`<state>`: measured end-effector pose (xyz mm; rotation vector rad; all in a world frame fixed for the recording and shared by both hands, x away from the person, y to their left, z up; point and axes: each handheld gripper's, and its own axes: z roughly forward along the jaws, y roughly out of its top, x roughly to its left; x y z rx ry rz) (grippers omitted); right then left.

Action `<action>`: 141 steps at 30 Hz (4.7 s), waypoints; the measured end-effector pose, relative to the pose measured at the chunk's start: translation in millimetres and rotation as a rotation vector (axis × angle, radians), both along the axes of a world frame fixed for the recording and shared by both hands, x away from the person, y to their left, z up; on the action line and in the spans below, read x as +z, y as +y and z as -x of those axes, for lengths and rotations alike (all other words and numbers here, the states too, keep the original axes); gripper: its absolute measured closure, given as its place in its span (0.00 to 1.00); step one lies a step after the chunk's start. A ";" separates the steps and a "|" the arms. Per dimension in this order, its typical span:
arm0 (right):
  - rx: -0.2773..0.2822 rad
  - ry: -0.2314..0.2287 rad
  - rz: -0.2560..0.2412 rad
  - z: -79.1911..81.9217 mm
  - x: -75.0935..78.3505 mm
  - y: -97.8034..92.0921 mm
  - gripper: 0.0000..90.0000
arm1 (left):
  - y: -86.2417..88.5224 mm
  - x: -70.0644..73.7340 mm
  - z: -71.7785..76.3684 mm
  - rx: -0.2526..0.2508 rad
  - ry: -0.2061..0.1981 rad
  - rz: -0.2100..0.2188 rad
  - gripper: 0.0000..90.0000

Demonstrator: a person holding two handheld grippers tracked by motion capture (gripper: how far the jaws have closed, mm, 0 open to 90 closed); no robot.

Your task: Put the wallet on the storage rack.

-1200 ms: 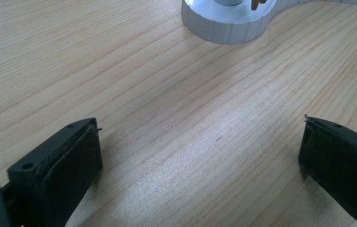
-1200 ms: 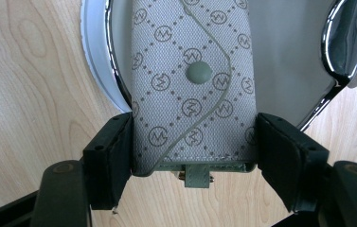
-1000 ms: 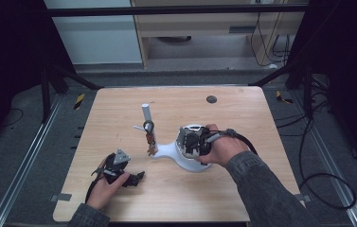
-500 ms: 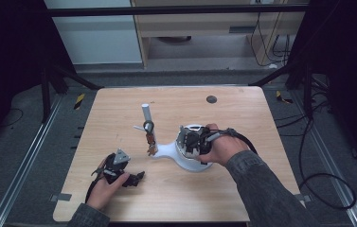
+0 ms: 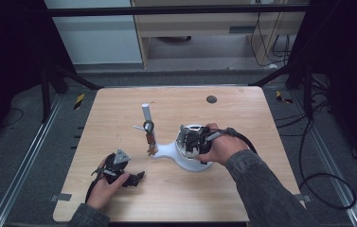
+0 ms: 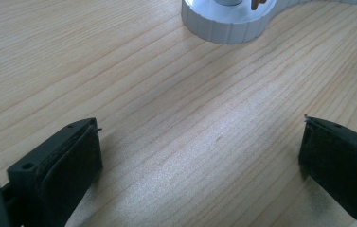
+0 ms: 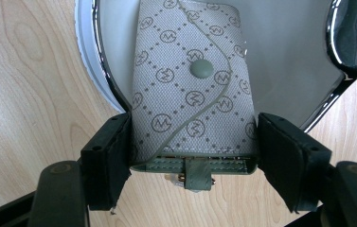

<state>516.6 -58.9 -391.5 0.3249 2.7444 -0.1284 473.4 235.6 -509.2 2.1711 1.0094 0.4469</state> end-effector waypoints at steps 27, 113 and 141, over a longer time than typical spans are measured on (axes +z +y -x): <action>-0.014 -0.016 -0.028 6.7 7.4 -4.1 0.23 | 0.0 0.0 0.0 0.000 0.000 0.000 0.00; -0.589 -0.235 -0.741 21.2 -25.8 -193.7 0.07 | -0.1 0.0 0.1 -0.003 0.002 -0.002 0.00; -0.746 -0.210 -0.817 -21.6 -95.0 -194.4 0.08 | 0.0 0.1 0.1 -0.004 0.003 -0.004 0.00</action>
